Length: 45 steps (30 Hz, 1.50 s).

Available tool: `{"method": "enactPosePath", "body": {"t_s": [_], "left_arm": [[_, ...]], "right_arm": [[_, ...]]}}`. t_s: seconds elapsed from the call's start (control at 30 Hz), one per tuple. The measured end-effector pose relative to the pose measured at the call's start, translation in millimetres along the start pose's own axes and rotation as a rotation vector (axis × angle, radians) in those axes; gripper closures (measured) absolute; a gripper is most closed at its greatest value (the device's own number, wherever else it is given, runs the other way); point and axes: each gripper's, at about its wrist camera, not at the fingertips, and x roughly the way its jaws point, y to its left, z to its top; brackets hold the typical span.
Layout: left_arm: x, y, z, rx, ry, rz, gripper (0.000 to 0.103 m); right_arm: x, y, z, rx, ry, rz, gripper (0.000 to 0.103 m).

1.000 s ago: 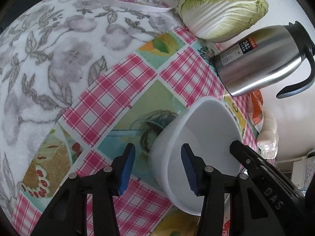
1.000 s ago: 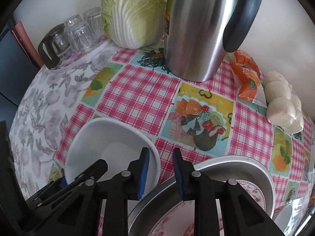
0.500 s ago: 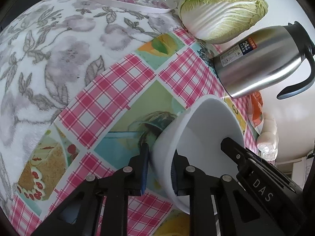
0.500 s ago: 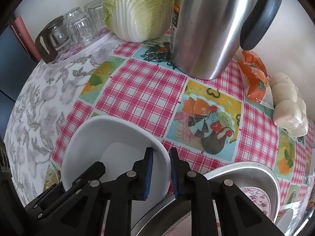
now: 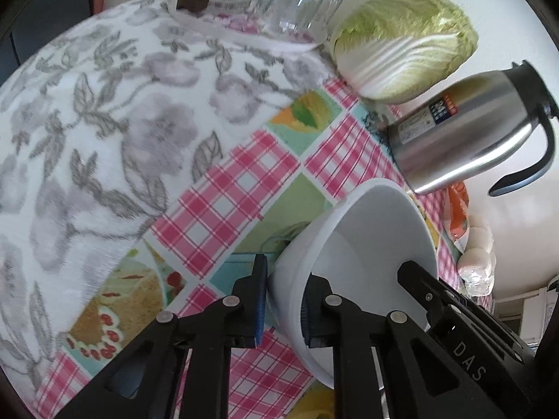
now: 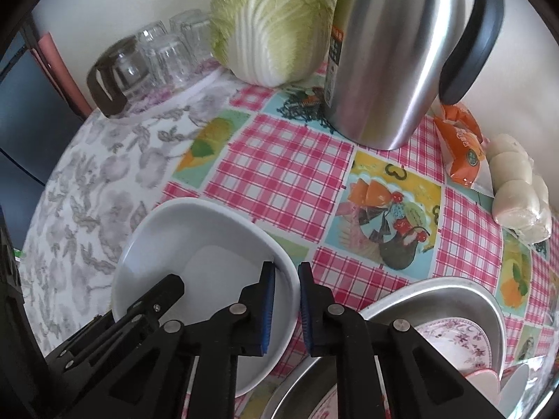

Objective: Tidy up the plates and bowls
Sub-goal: 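Lift the white square bowl with both grippers and carry it toward the basin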

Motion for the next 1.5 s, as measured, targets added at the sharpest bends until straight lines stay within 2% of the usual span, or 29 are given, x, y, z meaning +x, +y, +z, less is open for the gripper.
{"method": "enactPosePath", "body": {"t_s": [0.3,0.67,0.9,1.23,1.37,1.5], "left_arm": [[-50,-18,-8,0.049,-0.093,-0.017,0.087],[-93,-39,-25,0.097,-0.151,-0.054,0.087],[-106,-53,-43,0.148,-0.159,-0.067,0.087],[-121,-78,-68,0.228,-0.174,-0.065,0.087],[-125,-90,-79,0.276,-0.184,-0.039,0.087],[-126,-99,-86,0.300,-0.187,-0.037,0.087]], "right_arm": [[-58,-2,-7,0.011,-0.087,0.040,0.088],[-119,-12,-31,0.032,-0.174,0.095,0.088],[-140,-27,-54,0.073,-0.204,0.101,0.088],[-153,-59,-91,0.178,-0.243,0.163,0.088],[-153,-75,-108,0.238,-0.263,0.204,0.088],[-156,-86,-117,0.251,-0.281,0.218,0.088]]}}
